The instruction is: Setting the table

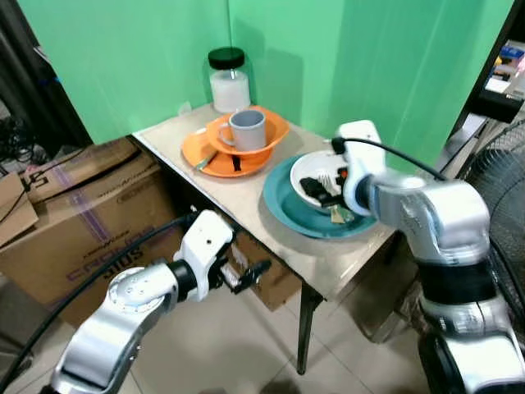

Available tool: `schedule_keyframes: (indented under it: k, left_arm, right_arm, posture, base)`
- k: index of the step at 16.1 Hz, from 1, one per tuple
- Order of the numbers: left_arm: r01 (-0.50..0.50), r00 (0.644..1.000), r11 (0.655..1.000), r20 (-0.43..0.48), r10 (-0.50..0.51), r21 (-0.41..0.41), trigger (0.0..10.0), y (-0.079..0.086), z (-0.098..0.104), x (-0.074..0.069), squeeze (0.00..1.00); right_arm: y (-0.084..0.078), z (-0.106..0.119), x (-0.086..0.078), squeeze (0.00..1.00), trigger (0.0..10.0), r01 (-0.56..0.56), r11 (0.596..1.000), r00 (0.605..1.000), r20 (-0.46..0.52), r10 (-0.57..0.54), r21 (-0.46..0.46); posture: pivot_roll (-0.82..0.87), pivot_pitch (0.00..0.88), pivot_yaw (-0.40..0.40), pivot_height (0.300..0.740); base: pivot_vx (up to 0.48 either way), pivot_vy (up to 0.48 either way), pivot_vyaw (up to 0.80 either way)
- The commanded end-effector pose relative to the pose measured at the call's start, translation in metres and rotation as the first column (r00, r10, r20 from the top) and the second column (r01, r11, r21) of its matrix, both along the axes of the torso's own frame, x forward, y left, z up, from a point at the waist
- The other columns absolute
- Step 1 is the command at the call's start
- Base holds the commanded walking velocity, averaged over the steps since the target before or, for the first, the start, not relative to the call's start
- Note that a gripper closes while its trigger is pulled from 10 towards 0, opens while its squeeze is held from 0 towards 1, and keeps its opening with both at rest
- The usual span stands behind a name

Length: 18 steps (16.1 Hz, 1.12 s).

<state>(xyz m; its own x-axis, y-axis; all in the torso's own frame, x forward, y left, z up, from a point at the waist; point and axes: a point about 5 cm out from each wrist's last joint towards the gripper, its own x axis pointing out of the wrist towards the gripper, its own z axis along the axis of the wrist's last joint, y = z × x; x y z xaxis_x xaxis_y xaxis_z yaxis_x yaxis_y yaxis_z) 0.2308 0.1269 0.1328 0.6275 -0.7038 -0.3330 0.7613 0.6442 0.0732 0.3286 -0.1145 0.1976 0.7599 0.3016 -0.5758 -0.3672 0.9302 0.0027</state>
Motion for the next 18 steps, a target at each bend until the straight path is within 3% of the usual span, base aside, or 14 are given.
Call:
schedule_keyframes:
  k: [1,3,5,7,8,9,10,15,18]
  left_arm:
    - [0.019,1.0,1.0,-0.014,-0.019,0.007,10.0,-0.002,0.0,-0.003,0.0]
    - [0.016,1.0,1.0,-0.012,-0.016,0.004,10.0,-0.003,0.001,-0.003,0.0]
    - [0.014,1.0,1.0,-0.021,-0.014,-0.005,10.0,-0.005,0.002,-0.005,0.0]
    - [0.01,1.0,1.0,-0.024,-0.011,-0.01,10.0,-0.006,0.002,-0.005,0.0]
    - [0.007,1.0,1.0,-0.024,-0.008,-0.013,10.0,-0.006,0.002,-0.005,0.0]
    - [0.003,1.0,1.0,-0.025,-0.004,-0.014,10.0,-0.006,0.002,-0.006,0.0]
    - [0.001,1.0,1.0,-0.027,-0.001,-0.014,10.0,-0.006,0.002,-0.006,0.0]
    - [-0.008,1.0,1.0,-0.027,0.007,-0.015,10.0,-0.006,0.002,-0.007,0.0]
    - [-0.006,1.0,1.0,-0.028,0.006,-0.017,10.0,-0.007,0.002,-0.007,0.0]
  right_arm:
    - [0.002,-0.001,0.004,0.0,10.0,-0.001,1.0,0.999,-0.035,0.0,-0.019]
    - [0.001,-0.002,0.007,0.0,10.0,0.016,1.0,0.998,-0.06,-0.017,-0.022]
    - [0.0,-0.006,0.012,0.0,5.5,0.033,0.999,0.995,-0.097,-0.035,-0.027]
    - [0.002,-0.008,0.021,0.0,3.4,0.041,0.999,0.993,-0.111,-0.045,-0.036]
    - [0.002,-0.009,0.023,0.0,5.8,0.047,0.998,0.993,-0.111,-0.051,-0.041]
    - [0.002,-0.009,0.027,0.0,8.9,0.06,0.997,0.992,-0.112,-0.065,-0.049]
    - [0.0,-0.009,0.03,0.0,10.0,0.074,0.996,0.991,-0.109,-0.079,-0.048]
    - [-0.005,-0.005,0.04,0.0,10.0,0.125,0.992,0.988,-0.09,-0.127,-0.028]
    - [-0.017,-0.003,0.044,0.0,10.0,0.167,0.986,0.982,-0.091,-0.168,-0.022]
  posture:
    - [0.01,0.0,0.044,0.74]
    - [0.01,0.0,0.038,0.74]
    - [0.01,0.0,0.03,0.74]
    - [0.01,0.0,0.02,0.74]
    - [0.01,0.0,0.015,0.74]
    - [0.01,0.0,0.014,0.74]
    - [0.02,0.0,0.01,0.74]
    - [0.02,0.0,0.004,0.74]
    - [0.01,0.0,0.006,0.74]
  base:
    - [0.0,0.0,0.0]
    - [0.0,0.0,0.0]
    - [0.0,0.0,0.0]
    - [0.0,0.0,0.0]
    - [0.0,0.0,0.0]
    - [0.0,0.0,0.0]
    - [0.0,0.0,0.0]
    - [0.0,0.0,0.0]
    - [0.0,0.0,0.0]
